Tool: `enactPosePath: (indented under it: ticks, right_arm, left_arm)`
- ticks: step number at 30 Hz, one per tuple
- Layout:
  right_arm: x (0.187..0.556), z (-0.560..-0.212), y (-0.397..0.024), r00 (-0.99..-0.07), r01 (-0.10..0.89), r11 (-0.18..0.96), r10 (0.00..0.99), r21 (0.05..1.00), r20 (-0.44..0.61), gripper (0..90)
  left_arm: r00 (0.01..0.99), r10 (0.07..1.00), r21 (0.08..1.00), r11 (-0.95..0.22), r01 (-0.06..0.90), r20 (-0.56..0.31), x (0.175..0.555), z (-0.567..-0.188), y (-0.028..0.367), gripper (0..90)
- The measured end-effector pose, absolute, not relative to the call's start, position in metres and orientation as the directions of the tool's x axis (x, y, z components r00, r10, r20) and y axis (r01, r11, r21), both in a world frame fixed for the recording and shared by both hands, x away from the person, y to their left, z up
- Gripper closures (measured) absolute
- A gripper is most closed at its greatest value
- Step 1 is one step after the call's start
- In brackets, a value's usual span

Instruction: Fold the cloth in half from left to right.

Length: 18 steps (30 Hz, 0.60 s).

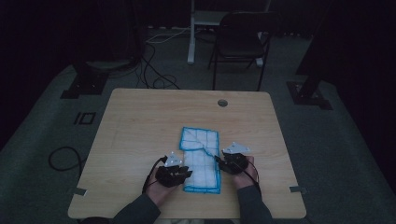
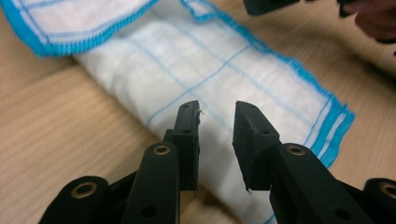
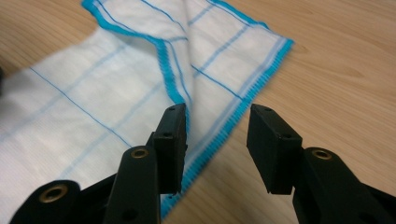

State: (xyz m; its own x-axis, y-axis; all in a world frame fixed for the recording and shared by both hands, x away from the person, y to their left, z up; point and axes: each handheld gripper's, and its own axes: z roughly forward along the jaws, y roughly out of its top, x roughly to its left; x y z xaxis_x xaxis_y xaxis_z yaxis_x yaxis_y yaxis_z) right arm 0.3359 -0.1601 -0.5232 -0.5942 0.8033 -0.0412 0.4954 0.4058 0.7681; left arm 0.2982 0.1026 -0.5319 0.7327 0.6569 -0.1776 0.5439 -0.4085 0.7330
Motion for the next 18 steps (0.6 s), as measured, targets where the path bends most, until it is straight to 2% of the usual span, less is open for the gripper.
enactPosePath:
  ticks: [18]
  right_arm:
    - [0.355, -0.514, -0.091, -0.704, 0.39, 0.466, 0.707, 0.795, -0.069, 58.2]
  left_arm:
    - [0.718, 0.67, 0.727, -0.397, 0.561, -0.188, 0.293, -0.542, 0.11, 72.1]
